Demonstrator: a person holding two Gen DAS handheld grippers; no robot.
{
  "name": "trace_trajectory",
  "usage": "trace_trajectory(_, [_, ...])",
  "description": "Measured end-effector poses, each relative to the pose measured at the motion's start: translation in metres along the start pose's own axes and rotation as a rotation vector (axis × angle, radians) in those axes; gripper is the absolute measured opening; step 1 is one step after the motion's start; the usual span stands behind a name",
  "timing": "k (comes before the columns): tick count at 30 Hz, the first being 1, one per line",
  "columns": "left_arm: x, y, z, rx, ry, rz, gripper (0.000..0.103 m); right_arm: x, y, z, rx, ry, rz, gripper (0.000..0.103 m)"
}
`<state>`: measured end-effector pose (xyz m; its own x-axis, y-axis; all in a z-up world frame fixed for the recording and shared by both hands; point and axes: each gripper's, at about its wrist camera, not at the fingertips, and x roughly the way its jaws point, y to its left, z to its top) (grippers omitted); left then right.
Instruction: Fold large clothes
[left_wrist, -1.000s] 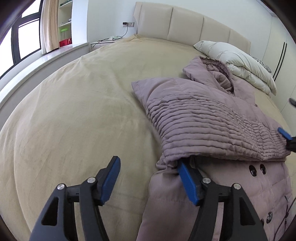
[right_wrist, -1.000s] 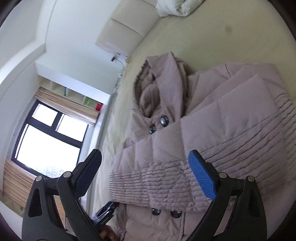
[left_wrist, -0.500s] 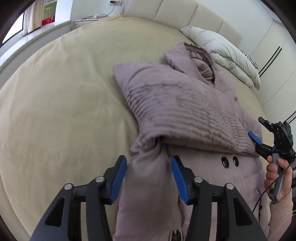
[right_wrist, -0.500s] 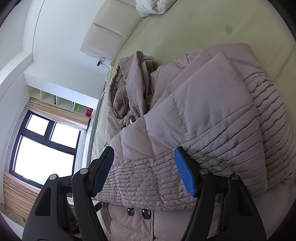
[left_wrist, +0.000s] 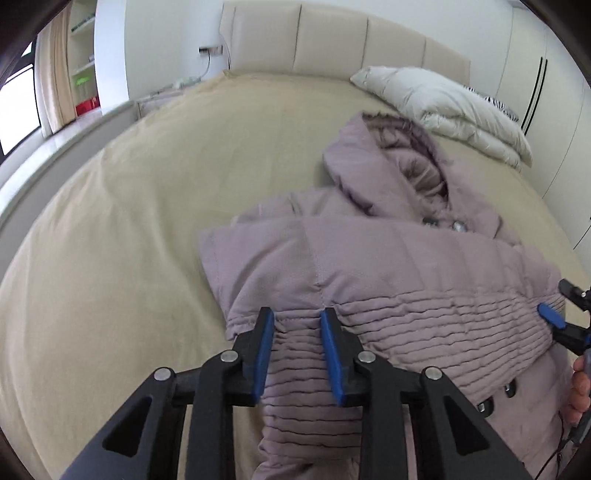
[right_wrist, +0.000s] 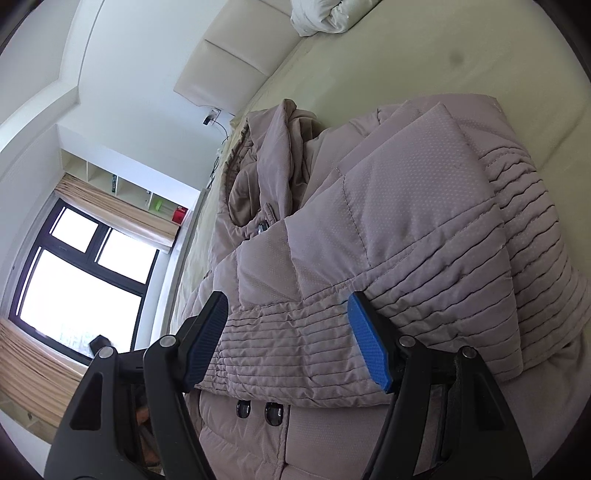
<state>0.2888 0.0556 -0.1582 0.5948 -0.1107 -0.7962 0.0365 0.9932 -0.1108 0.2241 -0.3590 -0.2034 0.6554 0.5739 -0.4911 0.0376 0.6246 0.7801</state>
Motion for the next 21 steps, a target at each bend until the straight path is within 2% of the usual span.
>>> trace_trajectory(4, [0.009, -0.004, -0.021, 0.064, -0.026, 0.012, 0.030, 0.001, -0.009, -0.002, -0.017, 0.006, 0.004, 0.052])
trace_trajectory(8, [-0.002, -0.001, -0.014, 0.040, 0.008, 0.008, 0.030, -0.003, 0.003, -0.004, -0.040, 0.005, -0.053, 0.054])
trace_trajectory(11, [-0.036, -0.009, -0.008, 0.066, -0.104, 0.044, 0.030, -0.017, 0.032, -0.005, -0.133, -0.050, -0.108, 0.058])
trace_trajectory(12, [-0.041, -0.013, -0.006, 0.080, -0.134, 0.054, 0.034, -0.021, 0.038, -0.004, -0.162, -0.068, -0.110, 0.060])
trace_trajectory(13, [-0.041, -0.015, -0.004, 0.091, -0.145, 0.056, 0.043, -0.022, 0.043, -0.002, -0.177, -0.077, -0.120, 0.065])
trace_trajectory(17, [0.004, -0.018, -0.008, 0.113, -0.056, 0.064, 0.047, -0.009, 0.029, 0.003, -0.164, -0.050, -0.173, 0.067])
trace_trajectory(21, [0.009, -0.012, -0.020, 0.091, -0.092, 0.034, 0.048, -0.009, 0.022, -0.012, -0.274, -0.073, -0.156, 0.067])
